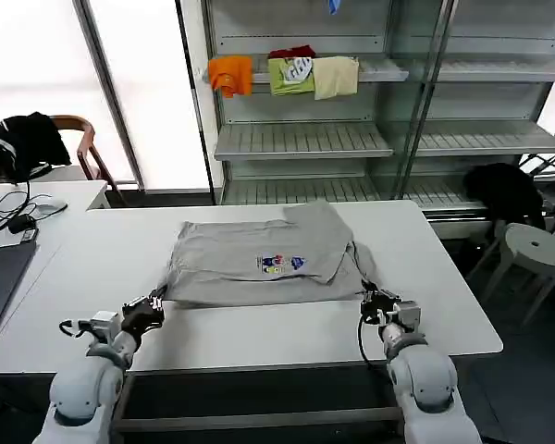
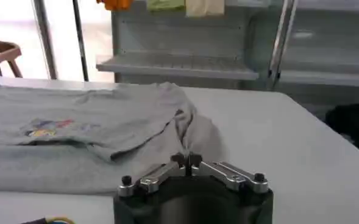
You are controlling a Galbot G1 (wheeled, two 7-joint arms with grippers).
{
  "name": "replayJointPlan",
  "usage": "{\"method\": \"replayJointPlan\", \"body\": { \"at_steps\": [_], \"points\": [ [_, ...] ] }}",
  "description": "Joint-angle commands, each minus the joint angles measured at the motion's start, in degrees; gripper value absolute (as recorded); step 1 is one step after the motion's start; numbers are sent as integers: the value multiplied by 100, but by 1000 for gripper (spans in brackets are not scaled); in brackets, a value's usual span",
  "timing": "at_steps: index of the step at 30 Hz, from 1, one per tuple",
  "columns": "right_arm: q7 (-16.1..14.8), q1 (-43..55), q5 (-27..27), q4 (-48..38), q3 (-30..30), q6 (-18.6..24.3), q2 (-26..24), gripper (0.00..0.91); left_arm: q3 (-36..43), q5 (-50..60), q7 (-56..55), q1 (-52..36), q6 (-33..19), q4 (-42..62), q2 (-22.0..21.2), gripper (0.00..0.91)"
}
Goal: Fold and organize the clothes.
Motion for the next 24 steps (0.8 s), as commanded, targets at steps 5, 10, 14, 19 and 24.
{"method": "replayJointPlan", "body": {
  "at_steps": [5,10,14,19,24],
  "points": [
    [349,-999,-370,848,-443,-18,36,0,-856,-519,45,1682,-241,-808,478,0],
    [359,-1248,-561,946,-536,-20,0,0,-1021,-480,-29,1903,-285,-802,430,0],
    [324,-1420,-662,1040,-551,-19,-30,0,-1094,-393,-76,1934,-283,-774,386,0],
    [201,-1510,-727,1085,-509,-13,-72,907,-1038,-327,-102,2031,-270,-854,320,907],
    [179,-1516,-727,1051,-468,2,18,907,-912,-185,-203,2039,-341,-1007,164,907]
  ]
}}
